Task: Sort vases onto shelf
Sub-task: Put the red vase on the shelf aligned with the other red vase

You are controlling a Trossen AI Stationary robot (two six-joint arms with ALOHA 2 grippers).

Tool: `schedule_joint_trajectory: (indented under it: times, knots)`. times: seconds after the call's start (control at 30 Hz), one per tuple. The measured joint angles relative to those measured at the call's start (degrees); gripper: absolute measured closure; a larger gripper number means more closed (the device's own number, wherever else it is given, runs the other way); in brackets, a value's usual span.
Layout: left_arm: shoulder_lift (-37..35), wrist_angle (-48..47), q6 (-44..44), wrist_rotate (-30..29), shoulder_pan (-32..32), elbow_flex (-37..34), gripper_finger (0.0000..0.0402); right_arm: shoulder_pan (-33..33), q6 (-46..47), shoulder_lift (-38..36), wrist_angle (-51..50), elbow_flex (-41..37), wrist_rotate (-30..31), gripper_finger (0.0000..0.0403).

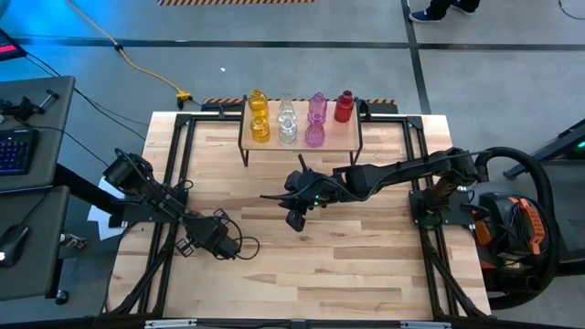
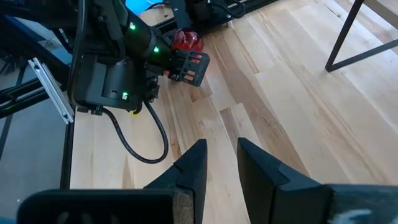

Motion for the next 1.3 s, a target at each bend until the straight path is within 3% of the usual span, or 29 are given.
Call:
schedule_joint_trajectory:
  times: [0.47,0.93,1.3]
  knots:
    - [-2.7,-2.4,-3.2,-1.2,0.0,4.3,0.0270,0.0,0.6,0.0,0.0,0.0,-0.5,0.0331]
    - [-19.1,-2.0,-12.1,-13.3,7.3,10.1,0.0270,1.2,8.6,0.0,3.4,0.2,-16.4,0.0331]
    - [-27.6,13.9,-22.7,-19.7,12.5,13.4,0.0270,6.4,10.4,0.0,3.5,0.2,-18.1,0.0331]
